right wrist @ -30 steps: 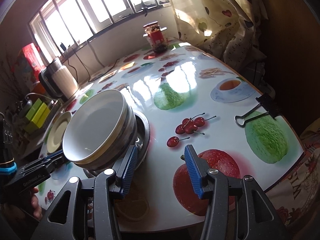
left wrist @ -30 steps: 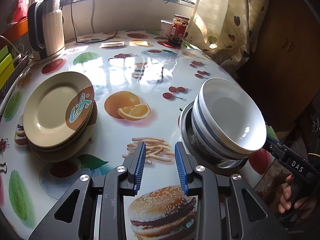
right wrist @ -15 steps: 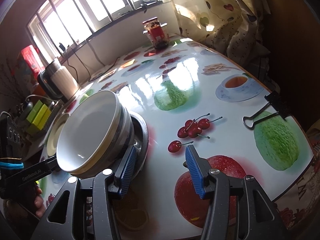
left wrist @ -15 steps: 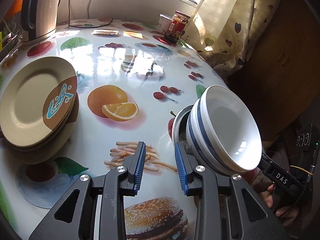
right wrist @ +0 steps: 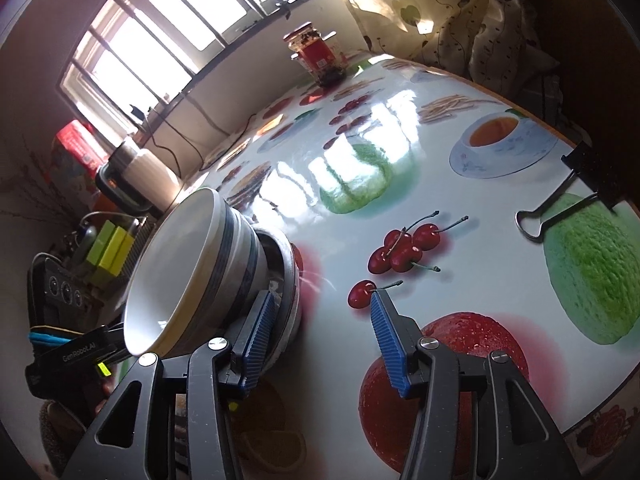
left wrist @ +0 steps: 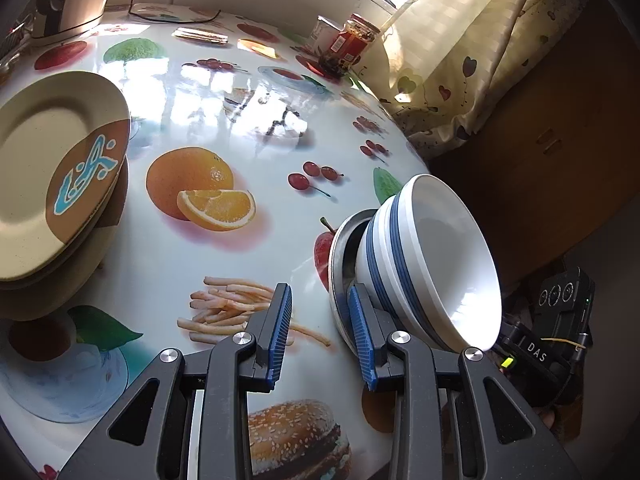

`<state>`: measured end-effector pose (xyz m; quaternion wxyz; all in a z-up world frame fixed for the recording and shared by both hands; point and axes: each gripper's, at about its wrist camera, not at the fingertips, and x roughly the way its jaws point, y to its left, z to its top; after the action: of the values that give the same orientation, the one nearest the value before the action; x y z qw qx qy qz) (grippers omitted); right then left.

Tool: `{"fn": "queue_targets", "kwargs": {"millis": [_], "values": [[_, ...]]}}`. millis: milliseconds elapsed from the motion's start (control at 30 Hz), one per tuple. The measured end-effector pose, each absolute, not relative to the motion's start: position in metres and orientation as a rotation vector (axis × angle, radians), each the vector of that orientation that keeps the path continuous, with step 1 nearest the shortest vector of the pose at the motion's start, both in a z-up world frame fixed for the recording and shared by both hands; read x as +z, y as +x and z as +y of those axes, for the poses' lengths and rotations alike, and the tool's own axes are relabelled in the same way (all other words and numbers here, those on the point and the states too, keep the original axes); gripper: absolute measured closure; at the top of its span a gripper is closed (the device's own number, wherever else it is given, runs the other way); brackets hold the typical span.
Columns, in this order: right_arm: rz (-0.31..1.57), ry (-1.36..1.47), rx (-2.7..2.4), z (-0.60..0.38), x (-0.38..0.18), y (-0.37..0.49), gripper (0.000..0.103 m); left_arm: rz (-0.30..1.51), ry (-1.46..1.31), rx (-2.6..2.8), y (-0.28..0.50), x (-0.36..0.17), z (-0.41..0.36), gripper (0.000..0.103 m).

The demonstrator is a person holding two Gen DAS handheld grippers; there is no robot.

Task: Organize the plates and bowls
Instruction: 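Close both tools on the rim of the steel bowl stack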

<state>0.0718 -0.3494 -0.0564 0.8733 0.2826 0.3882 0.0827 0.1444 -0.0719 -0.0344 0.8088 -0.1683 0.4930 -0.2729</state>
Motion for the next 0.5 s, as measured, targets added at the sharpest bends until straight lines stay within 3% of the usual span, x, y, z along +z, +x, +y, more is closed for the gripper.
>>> {"fn": "queue_targets", "kwargs": {"millis": [133, 233, 500], "values": [[0.798, 0.634, 0.22, -0.352, -0.059, 0.072, 0.062, 1.065, -0.406, -0.598, 0.147, -0.039, -0.068, 0.072], [0.789, 0.668, 0.278, -0.353, -0.06, 0.071, 0.075, 1.063, -0.423, -0.603, 0.147, -0.04, -0.067, 0.072], [0.786, 0.762, 0.348, -0.361, -0.068, 0.073, 0.08, 1.051, -0.436, -0.625, 0.146, -0.04, -0.066, 0.078]]}}
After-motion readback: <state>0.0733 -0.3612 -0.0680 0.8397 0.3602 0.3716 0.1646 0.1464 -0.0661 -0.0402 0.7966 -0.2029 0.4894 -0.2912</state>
